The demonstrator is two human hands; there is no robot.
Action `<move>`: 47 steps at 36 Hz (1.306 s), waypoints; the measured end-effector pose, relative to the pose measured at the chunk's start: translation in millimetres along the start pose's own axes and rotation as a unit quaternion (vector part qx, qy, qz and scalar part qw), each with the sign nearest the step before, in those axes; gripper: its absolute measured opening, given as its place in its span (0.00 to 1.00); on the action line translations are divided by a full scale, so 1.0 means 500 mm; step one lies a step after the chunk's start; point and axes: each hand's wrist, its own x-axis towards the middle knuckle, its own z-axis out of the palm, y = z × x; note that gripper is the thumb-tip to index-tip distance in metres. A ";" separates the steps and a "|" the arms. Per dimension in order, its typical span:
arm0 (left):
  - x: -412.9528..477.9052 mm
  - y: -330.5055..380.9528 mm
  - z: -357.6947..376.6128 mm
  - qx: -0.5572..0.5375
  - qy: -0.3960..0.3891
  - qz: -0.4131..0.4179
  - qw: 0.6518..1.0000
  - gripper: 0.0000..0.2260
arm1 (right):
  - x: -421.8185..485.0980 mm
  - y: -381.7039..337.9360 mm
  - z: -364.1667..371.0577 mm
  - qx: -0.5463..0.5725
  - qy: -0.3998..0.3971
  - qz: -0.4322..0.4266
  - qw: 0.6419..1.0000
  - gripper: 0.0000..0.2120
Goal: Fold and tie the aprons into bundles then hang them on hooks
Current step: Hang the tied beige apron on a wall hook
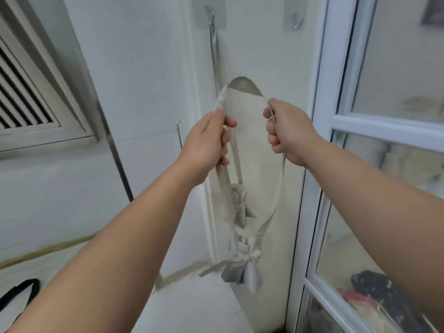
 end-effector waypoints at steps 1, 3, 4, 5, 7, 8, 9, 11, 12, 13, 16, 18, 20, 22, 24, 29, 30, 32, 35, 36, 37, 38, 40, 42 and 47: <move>0.016 0.016 0.017 0.007 0.009 0.016 1.000 0.14 | 0.012 -0.013 -0.014 -0.020 0.018 -0.026 0.999 0.07; 0.041 0.039 0.041 0.013 0.025 0.038 0.999 0.12 | 0.028 -0.029 -0.032 -0.058 0.041 -0.075 0.995 0.11; 0.054 0.049 0.053 0.015 0.031 0.049 0.998 0.12 | 0.035 -0.035 -0.042 -0.081 0.051 -0.101 0.990 0.15; 0.067 0.061 0.065 0.018 0.039 0.058 0.997 0.12 | 0.042 -0.042 -0.053 -0.106 0.065 -0.125 0.984 0.18; 0.093 0.083 0.087 0.035 0.055 0.073 0.995 0.14 | 0.062 -0.054 -0.074 -0.148 0.093 -0.174 0.969 0.20; 0.103 0.089 0.091 0.046 0.064 0.078 0.994 0.16 | 0.070 -0.057 -0.079 -0.169 0.105 -0.191 0.961 0.20; 0.118 0.102 0.099 0.061 0.070 0.087 0.992 0.17 | 0.082 -0.067 -0.090 -0.185 0.119 -0.204 0.954 0.18; 0.145 0.120 0.113 0.097 0.076 0.098 0.988 0.18 | 0.109 -0.083 -0.113 -0.208 0.148 -0.225 0.940 0.16; 0.161 0.130 0.120 0.110 0.080 0.103 0.985 0.18 | 0.124 -0.092 -0.126 -0.214 0.163 -0.233 0.934 0.15; 0.173 0.137 0.124 0.117 0.086 0.107 0.984 0.17 | 0.136 -0.099 -0.135 -0.217 0.177 -0.240 0.930 0.14; 0.219 0.162 0.144 0.126 0.116 0.145 0.975 0.11 | 0.176 -0.130 -0.167 -0.225 0.203 -0.258 0.917 0.13; 0.243 0.174 0.162 0.119 0.129 0.173 0.969 0.08 | 0.200 -0.144 -0.183 -0.227 0.217 -0.262 0.913 0.13; 0.262 0.182 0.176 0.128 0.133 0.196 0.963 0.06 | 0.225 -0.151 -0.193 -0.218 0.229 -0.265 0.911 0.13; 0.283 0.191 0.189 0.151 0.143 0.212 0.955 0.04 | 0.250 -0.156 -0.204 -0.210 0.235 -0.262 0.912 0.13; 0.310 0.197 0.198 0.195 0.164 0.222 0.941 0.06 | 0.274 -0.159 -0.212 -0.213 0.236 -0.256 0.913 0.13; 0.358 0.211 0.211 0.335 0.208 0.201 0.897 0.06 | 0.323 -0.164 -0.216 -0.218 0.237 -0.221 0.921 0.16; 0.363 0.214 0.212 0.354 0.208 0.195 0.891 0.07 | 0.331 -0.166 -0.214 -0.219 0.232 -0.209 0.924 0.18; 0.373 0.209 0.215 0.392 0.205 0.182 0.878 0.10 | 0.339 -0.166 -0.206 -0.227 0.207 -0.183 0.934 0.21; 0.376 0.182 0.223 0.440 0.190 0.158 0.863 0.18 | 0.336 -0.154 -0.199 -0.207 0.160 -0.141 0.955 0.22; 0.375 0.174 0.226 0.446 0.181 0.151 0.863 0.20 | 0.334 -0.146 -0.198 -0.192 0.143 -0.128 0.962 0.21; 0.374 0.168 0.227 0.446 0.170 0.143 0.867 0.20 | 0.330 -0.137 -0.197 -0.178 0.125 -0.117 0.969 0.20; 0.371 0.165 0.228 0.444 0.161 0.137 0.871 0.20 | 0.325 -0.128 -0.196 -0.166 0.109 -0.105 0.974 0.20; 0.358 0.167 0.225 0.452 0.142 0.128 0.871 0.17 | 0.312 -0.111 -0.194 -0.159 0.099 -0.099 0.977 0.21; 0.342 0.165 0.218 0.475 0.124 0.126 0.862 0.14 | 0.297 -0.095 -0.195 -0.204 0.105 -0.117 0.966 0.21; 0.286 0.151 0.189 0.511 0.099 0.142 0.842 0.17 | 0.246 -0.088 -0.196 -0.254 0.119 -0.149 0.948 0.13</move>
